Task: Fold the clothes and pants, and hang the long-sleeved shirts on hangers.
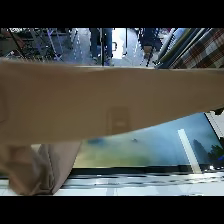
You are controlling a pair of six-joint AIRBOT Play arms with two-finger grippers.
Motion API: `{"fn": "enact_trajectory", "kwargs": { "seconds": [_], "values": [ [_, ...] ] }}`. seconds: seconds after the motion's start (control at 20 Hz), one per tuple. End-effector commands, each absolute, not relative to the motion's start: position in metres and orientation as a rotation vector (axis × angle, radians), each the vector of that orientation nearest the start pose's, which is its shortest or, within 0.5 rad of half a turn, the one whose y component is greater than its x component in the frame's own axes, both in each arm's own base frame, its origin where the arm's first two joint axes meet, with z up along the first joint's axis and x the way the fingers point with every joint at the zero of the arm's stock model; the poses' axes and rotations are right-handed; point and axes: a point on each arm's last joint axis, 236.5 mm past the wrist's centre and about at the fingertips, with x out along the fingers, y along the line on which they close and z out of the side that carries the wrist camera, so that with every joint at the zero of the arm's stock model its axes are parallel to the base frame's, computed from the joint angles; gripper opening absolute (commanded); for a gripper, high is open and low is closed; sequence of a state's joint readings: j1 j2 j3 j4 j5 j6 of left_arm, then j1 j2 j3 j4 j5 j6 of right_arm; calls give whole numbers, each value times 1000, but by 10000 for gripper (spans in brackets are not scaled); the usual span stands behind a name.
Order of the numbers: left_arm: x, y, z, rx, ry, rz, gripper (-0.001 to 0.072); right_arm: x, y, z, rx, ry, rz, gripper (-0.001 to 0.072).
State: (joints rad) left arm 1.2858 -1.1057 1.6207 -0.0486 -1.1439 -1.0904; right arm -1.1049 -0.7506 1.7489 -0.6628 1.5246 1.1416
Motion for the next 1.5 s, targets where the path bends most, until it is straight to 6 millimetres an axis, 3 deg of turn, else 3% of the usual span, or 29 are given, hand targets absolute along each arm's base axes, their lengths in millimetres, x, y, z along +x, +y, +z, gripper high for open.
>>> {"fn": "enact_trajectory", "kwargs": {
  "seconds": [0.0,0.2,0.3,0.4,0.55,0.65,0.8,0.85,0.95,1.0,1.05,1.1,1.15,1.3,1.35,1.45],
  "values": [
    [323,257,404,-629,-113,47,15,245,-78,360,173,413,-124,10],
    [344,280,364,-702,-64,34,15,282,-89,308,302,440,-46,10],
    [367,277,343,-704,-24,-11,14,314,-88,263,326,501,-10,10],
    [399,277,317,-759,9,-37,14,360,-79,212,312,562,20,10],
    [456,288,266,-805,38,5,14,454,-62,146,278,562,30,10],
    [496,300,217,-840,63,85,14,520,-55,94,282,541,-5,10],
    [544,321,147,-879,55,247,14,600,-45,16,286,576,-18,11],
    [554,328,130,-905,37,298,15,622,-45,-3,314,586,-14,12],
    [569,335,105,-932,21,360,18,653,-41,-21,340,595,15,18],
    [574,338,96,-938,19,376,105,660,-39,-21,342,605,36,132],
    [576,339,91,-941,22,376,292,661,-36,-17,347,620,62,365],
    [574,344,90,-941,19,382,549,656,-31,-11,350,649,99,427],
    [570,347,97,-936,13,352,602,647,-25,-5,358,694,144,428],
    [536,345,121,-817,92,193,573,590,-8,8,333,895,333,455],
    [514,349,112,-796,192,201,540,564,4,12,317,973,427,451],
    [458,360,70,-758,471,309,540,507,46,30,339,1117,653,395]
  ]
}}
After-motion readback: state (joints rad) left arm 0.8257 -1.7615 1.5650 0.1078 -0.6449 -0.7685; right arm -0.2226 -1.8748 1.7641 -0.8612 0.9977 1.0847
